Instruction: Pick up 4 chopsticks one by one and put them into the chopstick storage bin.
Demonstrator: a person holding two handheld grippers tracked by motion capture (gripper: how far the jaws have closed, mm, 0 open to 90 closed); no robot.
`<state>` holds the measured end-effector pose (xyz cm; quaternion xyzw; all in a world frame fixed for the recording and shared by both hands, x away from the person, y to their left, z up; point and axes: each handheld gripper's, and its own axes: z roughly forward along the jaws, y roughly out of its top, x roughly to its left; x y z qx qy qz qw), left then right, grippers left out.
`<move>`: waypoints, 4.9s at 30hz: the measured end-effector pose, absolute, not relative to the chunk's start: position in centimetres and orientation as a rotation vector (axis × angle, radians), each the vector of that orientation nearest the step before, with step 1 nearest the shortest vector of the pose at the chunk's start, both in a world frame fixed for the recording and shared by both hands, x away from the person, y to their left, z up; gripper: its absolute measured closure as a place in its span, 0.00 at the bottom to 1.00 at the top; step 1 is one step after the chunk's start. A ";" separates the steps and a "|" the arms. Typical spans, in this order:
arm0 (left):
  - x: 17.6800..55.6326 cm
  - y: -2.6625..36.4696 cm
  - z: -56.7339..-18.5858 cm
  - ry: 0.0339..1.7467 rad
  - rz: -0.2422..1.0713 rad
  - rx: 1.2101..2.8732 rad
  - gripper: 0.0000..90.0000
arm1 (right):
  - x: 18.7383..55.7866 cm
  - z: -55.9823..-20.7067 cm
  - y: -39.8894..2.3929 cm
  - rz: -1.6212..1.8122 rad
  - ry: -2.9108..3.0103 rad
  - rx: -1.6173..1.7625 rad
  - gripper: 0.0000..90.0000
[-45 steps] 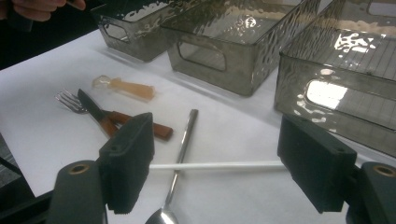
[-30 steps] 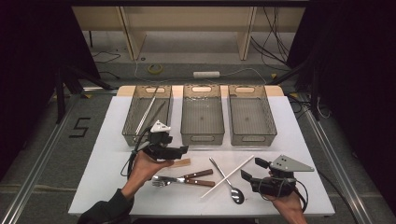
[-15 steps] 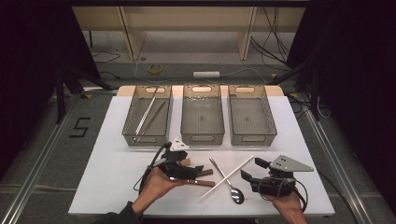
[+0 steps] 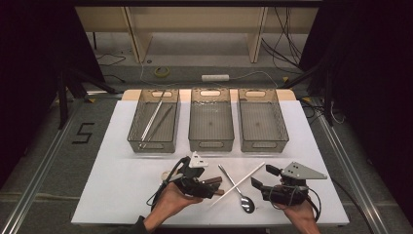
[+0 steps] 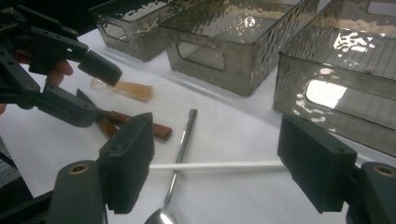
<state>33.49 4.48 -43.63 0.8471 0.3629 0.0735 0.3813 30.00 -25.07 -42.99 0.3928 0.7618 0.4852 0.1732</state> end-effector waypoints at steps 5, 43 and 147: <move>33.1 3.8 -43.8 0.902 0.176 2.173 0.25 | 30.0 -43.0 -25.1 1.375 2.161 1.115 0.31; 33.5 -1.5 -46.5 0.742 0.109 2.355 0.71 | 30.0 -43.0 -25.1 1.384 2.159 1.111 0.31; 42.8 14.3 -37.3 1.073 0.407 1.939 0.95 | 30.2 -43.1 -25.3 1.381 2.155 1.125 0.31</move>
